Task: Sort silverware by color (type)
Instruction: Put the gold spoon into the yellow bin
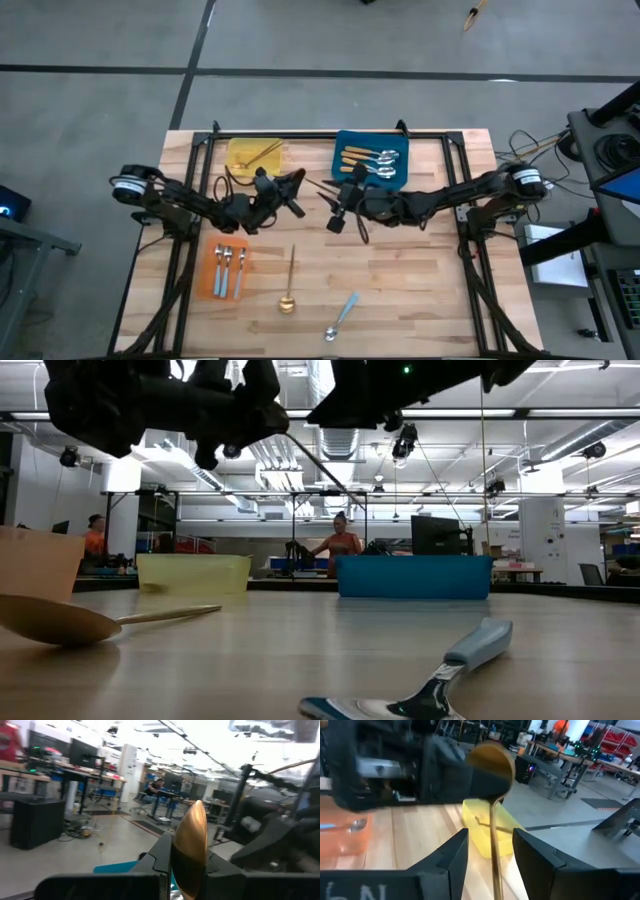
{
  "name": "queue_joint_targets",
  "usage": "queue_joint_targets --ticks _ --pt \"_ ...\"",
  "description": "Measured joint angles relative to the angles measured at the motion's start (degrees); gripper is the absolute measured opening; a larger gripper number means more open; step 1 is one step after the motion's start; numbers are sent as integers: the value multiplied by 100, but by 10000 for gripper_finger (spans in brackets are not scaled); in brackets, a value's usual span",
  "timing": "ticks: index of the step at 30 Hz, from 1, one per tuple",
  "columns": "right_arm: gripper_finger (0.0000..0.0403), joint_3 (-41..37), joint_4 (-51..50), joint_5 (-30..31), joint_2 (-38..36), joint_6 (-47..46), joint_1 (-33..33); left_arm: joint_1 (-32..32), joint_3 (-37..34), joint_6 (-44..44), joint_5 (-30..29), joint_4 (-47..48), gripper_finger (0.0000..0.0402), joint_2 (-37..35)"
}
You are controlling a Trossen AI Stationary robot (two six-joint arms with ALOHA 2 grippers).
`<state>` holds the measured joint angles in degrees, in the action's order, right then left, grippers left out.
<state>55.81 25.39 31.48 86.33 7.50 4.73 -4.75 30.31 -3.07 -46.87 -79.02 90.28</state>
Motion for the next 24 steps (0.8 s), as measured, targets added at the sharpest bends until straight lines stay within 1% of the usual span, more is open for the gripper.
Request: queue_joint_targets --ticks 4,8,10,12,14,16,20,24 --pt "144 0 -318 -2 -357 -1 0 91 -292 -74 -63 -81 8 -214" --pt "144 0 -1116 -73 -984 -125 0 138 -775 -39 -53 -576 8 -598" --pt "143 -29 -1470 -411 -1324 -200 -2 140 -1006 117 103 -890 8 -808" --pt "143 -176 -1494 -847 -1629 -223 -1 138 -1209 231 361 -1107 8 -1022" --pt "143 -413 -1320 -1230 -1887 -226 0 133 -1295 266 464 -1043 8 -1282" --pt "143 -740 -908 -1474 -2083 -226 0 133 -1344 288 572 -1106 8 -1485" --pt "141 -1627 400 -1545 -2193 -246 0 135 -1329 373 1093 -1105 8 -1792" --pt "139 -2361 1509 -1549 -2049 -320 0 133 -1283 400 1491 -1102 8 -1986"
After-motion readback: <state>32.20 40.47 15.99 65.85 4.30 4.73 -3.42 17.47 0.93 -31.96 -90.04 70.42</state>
